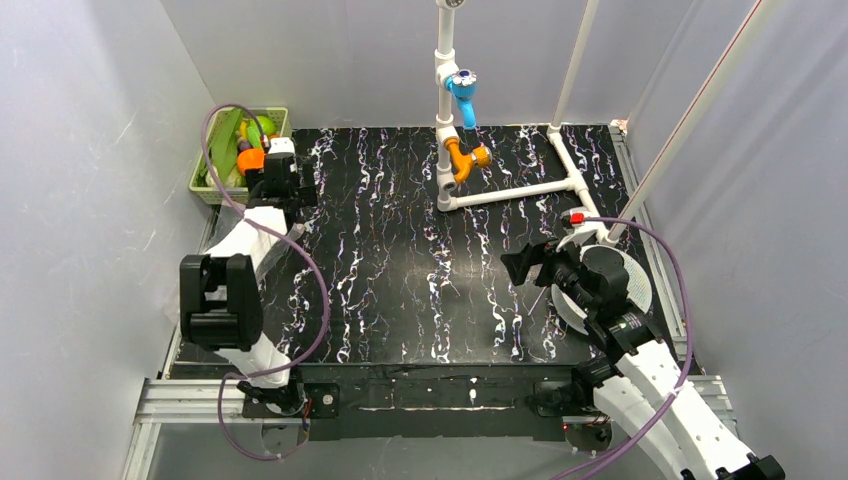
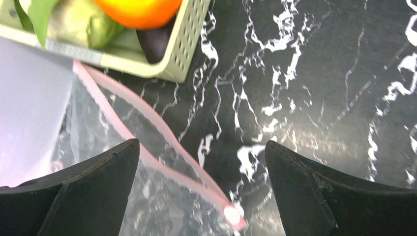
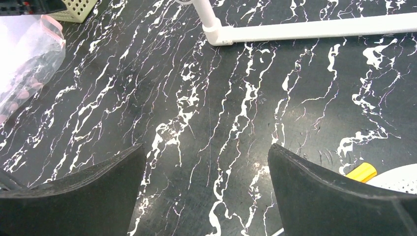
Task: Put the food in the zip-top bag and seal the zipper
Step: Move the bin to the center of the board.
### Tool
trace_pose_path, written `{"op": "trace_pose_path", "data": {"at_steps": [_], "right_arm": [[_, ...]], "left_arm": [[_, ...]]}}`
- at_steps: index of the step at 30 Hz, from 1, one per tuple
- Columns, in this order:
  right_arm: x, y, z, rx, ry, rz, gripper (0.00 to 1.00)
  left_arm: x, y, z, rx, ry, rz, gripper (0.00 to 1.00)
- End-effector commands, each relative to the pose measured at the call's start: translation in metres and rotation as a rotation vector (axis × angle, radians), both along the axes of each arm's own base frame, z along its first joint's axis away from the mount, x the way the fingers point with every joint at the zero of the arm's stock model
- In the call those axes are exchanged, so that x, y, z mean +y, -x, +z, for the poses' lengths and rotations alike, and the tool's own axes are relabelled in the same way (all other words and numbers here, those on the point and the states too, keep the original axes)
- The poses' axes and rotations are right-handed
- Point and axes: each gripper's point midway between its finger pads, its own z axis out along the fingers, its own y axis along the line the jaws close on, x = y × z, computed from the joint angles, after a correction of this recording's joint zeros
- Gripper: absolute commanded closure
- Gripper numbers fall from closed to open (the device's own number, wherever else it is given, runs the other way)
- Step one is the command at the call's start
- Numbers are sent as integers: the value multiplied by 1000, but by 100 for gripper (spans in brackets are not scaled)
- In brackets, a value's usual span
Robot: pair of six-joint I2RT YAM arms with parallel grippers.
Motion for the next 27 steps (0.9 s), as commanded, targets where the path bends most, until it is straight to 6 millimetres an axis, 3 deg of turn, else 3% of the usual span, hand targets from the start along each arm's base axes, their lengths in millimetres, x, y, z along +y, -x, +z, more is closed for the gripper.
{"op": "trace_pose_path", "data": {"at_steps": [1, 10, 13, 16, 18, 20, 21, 22, 27], "right_arm": [[2, -3, 13, -61, -24, 5, 0], [1, -3, 12, -61, -21, -2, 0], [0, -3, 13, -63, -19, -6, 0], [-1, -3, 12, -59, -14, -9, 0], [-2, -2, 12, -60, -14, -12, 0], [-2, -2, 11, -58, -11, -12, 0], [-2, -2, 12, -59, -14, -14, 0], [-2, -3, 12, -58, -13, -16, 0], [-2, -3, 11, -55, -13, -17, 0]], "left_arm": [[20, -32, 31, -67, -165, 13, 3], [22, -72, 22, -36, -270, -73, 26], [22, -81, 10, 14, -272, -91, 26], [28, -87, 0, 64, -299, -74, 18], [38, -86, -14, 115, -306, -56, 19], [34, -88, -32, 171, -279, -100, 19], [49, -88, -34, 178, -278, -70, 20], [51, -85, -40, 203, -271, -63, 21], [37, -85, -48, 231, -204, -125, 38]]}}
